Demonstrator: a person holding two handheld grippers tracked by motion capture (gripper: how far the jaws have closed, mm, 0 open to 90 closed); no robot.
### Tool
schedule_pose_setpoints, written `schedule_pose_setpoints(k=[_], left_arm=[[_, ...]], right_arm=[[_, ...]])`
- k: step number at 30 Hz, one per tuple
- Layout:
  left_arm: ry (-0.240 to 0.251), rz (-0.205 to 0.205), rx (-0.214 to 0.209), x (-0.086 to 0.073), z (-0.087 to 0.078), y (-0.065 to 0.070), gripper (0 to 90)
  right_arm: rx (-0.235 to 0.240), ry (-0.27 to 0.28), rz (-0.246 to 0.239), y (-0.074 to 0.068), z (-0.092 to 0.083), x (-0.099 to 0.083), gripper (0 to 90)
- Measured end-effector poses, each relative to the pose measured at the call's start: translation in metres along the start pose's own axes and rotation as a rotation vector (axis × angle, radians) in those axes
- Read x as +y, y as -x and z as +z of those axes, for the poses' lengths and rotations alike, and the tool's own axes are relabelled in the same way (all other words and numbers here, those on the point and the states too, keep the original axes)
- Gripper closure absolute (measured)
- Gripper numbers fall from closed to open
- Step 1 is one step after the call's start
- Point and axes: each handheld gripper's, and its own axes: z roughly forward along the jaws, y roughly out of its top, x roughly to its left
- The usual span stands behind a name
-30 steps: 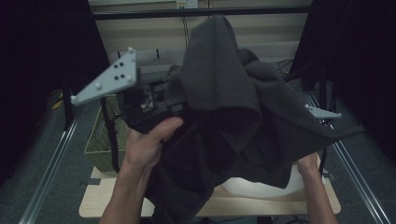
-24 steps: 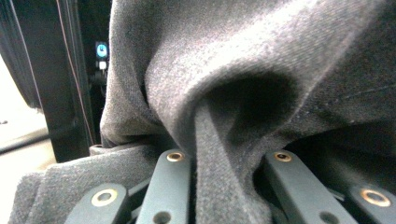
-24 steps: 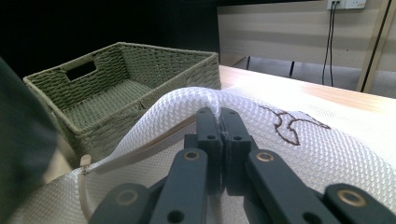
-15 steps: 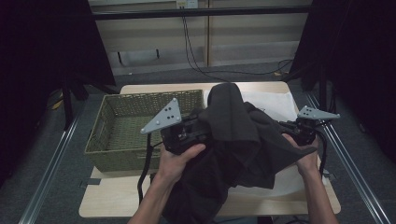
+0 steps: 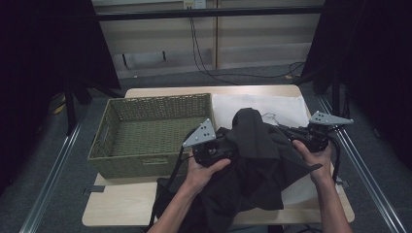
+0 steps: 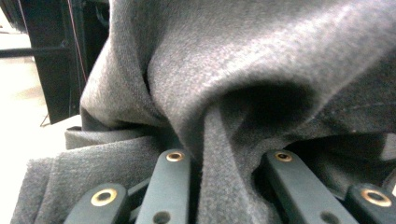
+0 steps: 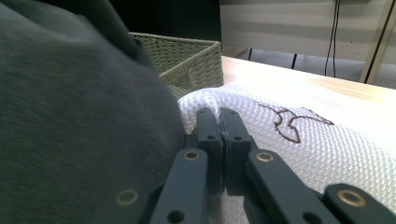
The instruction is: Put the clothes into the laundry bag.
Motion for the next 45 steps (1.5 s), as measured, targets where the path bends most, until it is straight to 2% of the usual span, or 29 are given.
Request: schedule_pose_setpoints(k=[1, 3, 6, 7, 8, 9, 10, 13, 15, 16, 17, 18, 19, 20, 24, 26, 29, 30, 32, 35, 39, 41, 44, 45], left_arm=[[-0.016, -0.001, 0.013, -0.004, 0.004, 0.0, 77.9], [-0.049, -0.003, 0.007, -0.013, 0.011, -0.002, 77.8], [-0.11, 0.027, 0.016, -0.026, 0.02, -0.001, 77.8], [-0.112, 0.021, 0.018, -0.03, 0.023, -0.001, 77.7], [-0.133, 0.018, 0.006, -0.034, 0.026, -0.002, 77.7], [-0.146, 0.022, 0.014, -0.038, 0.03, -0.002, 77.7], [-0.172, 0.043, 0.043, -0.041, 0.034, 0.0, 77.6], [-0.239, 0.095, 0.031, -0.051, 0.045, 0.006, 77.5], [-0.284, 0.102, 0.028, -0.057, 0.051, 0.007, 77.4], [-0.285, 0.081, 0.022, -0.06, 0.053, 0.007, 77.4], [-0.303, 0.085, 0.015, -0.062, 0.055, 0.006, 77.4], [-0.307, 0.071, 0.009, -0.065, 0.056, 0.005, 77.4], [-0.312, 0.055, -0.006, -0.068, 0.058, 0.004, 77.4], [-0.345, 0.027, -0.035, -0.073, 0.061, 0.001, 77.3], [-0.416, 0.009, -0.024, -0.086, 0.07, -0.004, 77.3], [-0.439, 0.029, -0.011, -0.087, 0.073, -0.002, 77.3], [-0.511, 0.085, 0.0, -0.088, 0.079, 0.002, 77.3], [-0.522, 0.094, 0.013, -0.088, 0.081, 0.004, 77.2], [-0.523, 0.081, 0.011, -0.088, 0.082, 0.003, 76.7], [-0.509, 0.063, -0.005, -0.088, 0.082, -0.001, 76.0], [-0.522, 0.047, -0.017, -0.087, 0.084, -0.004, 75.2], [-0.514, 0.031, -0.011, -0.087, 0.083, -0.005, 73.8], [-0.476, -0.005, -0.003, -0.087, 0.083, -0.007, 70.0], [-0.468, 0.002, -0.006, -0.087, 0.082, -0.008, 68.5]], right_arm=[[-0.002, -0.001, 0.004, 0.0, -0.001, 0.0, 88.7], [-0.001, -0.004, 0.004, 0.001, -0.001, -0.001, 88.7], [0.0, -0.008, 0.001, 0.0, -0.001, -0.001, 88.7], [0.001, -0.013, -0.001, 0.0, 0.0, -0.001, 88.7], [0.0, -0.015, 0.0, -0.001, 0.0, 0.0, 88.8], [0.002, -0.014, -0.006, -0.001, 0.0, 0.0, 88.7], [0.001, -0.016, -0.003, -0.002, 0.001, 0.0, 88.7], [0.002, -0.021, -0.005, -0.002, 0.002, 0.0, 88.7], [0.005, -0.026, -0.005, -0.003, 0.003, 0.0, 88.7], [0.007, -0.027, -0.005, -0.003, 0.003, 0.0, 88.7], [0.003, -0.028, -0.009, -0.004, 0.003, 0.0, 88.7], [0.002, -0.025, -0.009, -0.005, 0.003, 0.001, 88.8], [0.002, -0.024, -0.015, -0.006, 0.003, 0.002, 88.8], [0.001, -0.022, -0.015, -0.007, 0.003, 0.002, 88.8], [0.013, -0.015, -0.04, -0.014, 0.006, 0.007, 88.8], [0.014, -0.019, -0.056, -0.02, 0.008, 0.009, 88.9], [0.029, -0.016, -0.07, -0.026, 0.01, 0.013, 88.9], [0.033, -0.015, -0.07, -0.028, 0.01, 0.014, 88.9], [0.036, -0.019, -0.089, -0.035, 0.011, 0.016, 88.9], [0.047, -0.017, -0.075, -0.039, 0.014, 0.014, 88.9], [0.061, -0.036, -0.073, -0.047, 0.017, 0.008, 88.8], [0.063, -0.05, -0.078, -0.051, 0.017, 0.006, 88.8], [0.057, -0.076, -0.087, -0.055, 0.014, 0.0, 88.8], [0.059, -0.089, -0.091, -0.058, 0.013, -0.004, 88.8]])
